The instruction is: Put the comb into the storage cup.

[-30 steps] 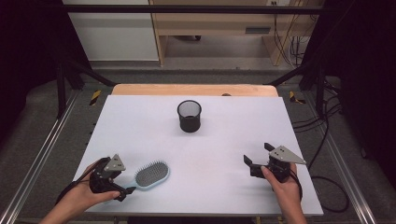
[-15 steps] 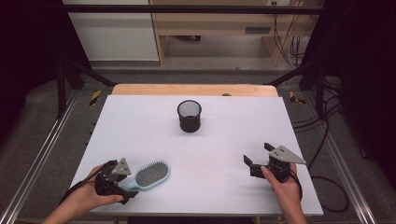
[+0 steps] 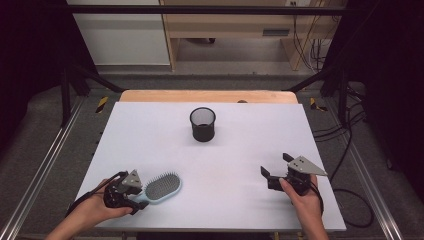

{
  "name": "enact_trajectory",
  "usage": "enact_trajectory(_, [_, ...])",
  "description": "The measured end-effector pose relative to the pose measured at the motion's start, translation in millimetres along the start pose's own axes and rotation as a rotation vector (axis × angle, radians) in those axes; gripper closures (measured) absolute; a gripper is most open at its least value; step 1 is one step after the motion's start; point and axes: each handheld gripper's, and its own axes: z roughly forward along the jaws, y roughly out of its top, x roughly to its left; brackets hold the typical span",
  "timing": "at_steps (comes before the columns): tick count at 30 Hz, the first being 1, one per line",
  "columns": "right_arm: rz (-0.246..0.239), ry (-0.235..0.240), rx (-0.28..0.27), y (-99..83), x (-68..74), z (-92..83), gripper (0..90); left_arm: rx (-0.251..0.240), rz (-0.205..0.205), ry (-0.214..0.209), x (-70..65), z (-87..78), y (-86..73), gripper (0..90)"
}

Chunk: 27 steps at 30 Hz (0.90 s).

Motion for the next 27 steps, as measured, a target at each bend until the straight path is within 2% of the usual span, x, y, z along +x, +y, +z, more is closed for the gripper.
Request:
enact_trajectory(7, [-0.001, -0.001, 0.000, 0.0, -0.1, 0.0, 5.5, 0.021, 0.004, -0.004, 2.2, 1.5, 0.0, 54.3])
enact_trajectory(27, [-0.002, 0.000, 0.001, -0.1, 0.1, 0.1, 5.5, 0.047, 0.024, 0.001, 5.2, 4.1, -1.4, 62.8])
